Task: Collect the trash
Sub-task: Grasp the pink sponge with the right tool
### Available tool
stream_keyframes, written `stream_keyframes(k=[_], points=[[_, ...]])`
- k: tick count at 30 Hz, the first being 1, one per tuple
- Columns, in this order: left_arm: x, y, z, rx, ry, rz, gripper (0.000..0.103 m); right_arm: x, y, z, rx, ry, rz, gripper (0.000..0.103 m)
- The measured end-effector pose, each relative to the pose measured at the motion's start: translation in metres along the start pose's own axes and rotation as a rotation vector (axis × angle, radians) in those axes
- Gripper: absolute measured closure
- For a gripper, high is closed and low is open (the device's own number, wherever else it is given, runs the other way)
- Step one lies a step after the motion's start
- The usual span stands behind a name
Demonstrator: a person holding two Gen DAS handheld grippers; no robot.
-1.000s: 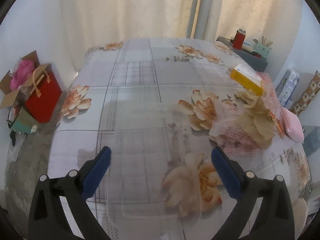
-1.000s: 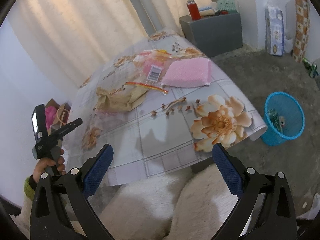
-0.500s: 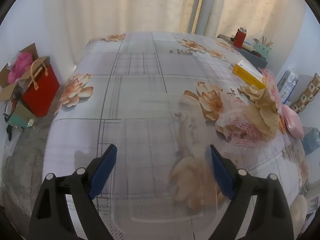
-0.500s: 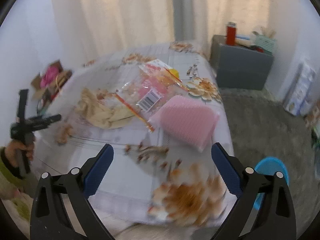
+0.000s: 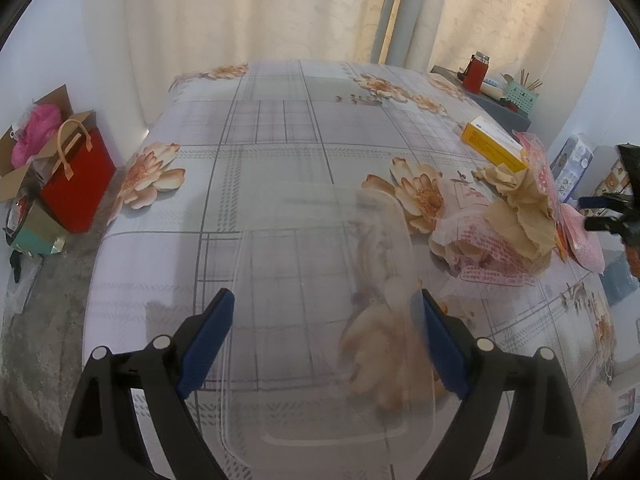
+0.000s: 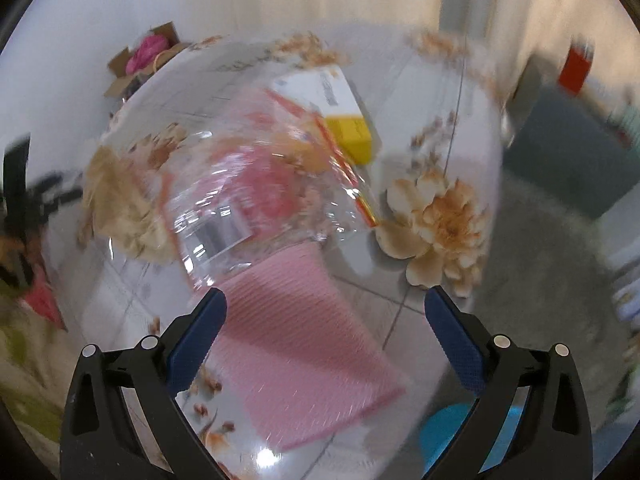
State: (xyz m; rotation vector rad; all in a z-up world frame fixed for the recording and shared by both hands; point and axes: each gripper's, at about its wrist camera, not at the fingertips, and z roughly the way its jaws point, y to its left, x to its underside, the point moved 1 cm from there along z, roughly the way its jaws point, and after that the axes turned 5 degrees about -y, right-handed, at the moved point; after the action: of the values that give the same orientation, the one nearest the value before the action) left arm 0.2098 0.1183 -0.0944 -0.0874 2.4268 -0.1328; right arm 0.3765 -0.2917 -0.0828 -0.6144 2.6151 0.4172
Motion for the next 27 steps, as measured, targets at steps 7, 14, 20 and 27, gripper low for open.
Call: stream_keyframes(k=[7,14,20,27], points=[[-0.001,0.000,0.001,0.004,0.013,-0.001,0.016,0.020,-0.033,-0.002,-0.203,-0.042,0.254,0.007],[0.000,0.000,0.001,0.013,0.014,0.002,0.016,0.052,0.015,-0.016,-0.136,0.027,0.159,0.007],[0.001,-0.001,0.000,0.008,0.008,-0.002,0.016,0.060,0.051,-0.010,0.081,0.071,0.138,0.007],[0.000,0.002,0.000,0.022,-0.013,-0.016,0.017,0.057,0.080,0.006,0.292,0.088,0.110,0.021]])
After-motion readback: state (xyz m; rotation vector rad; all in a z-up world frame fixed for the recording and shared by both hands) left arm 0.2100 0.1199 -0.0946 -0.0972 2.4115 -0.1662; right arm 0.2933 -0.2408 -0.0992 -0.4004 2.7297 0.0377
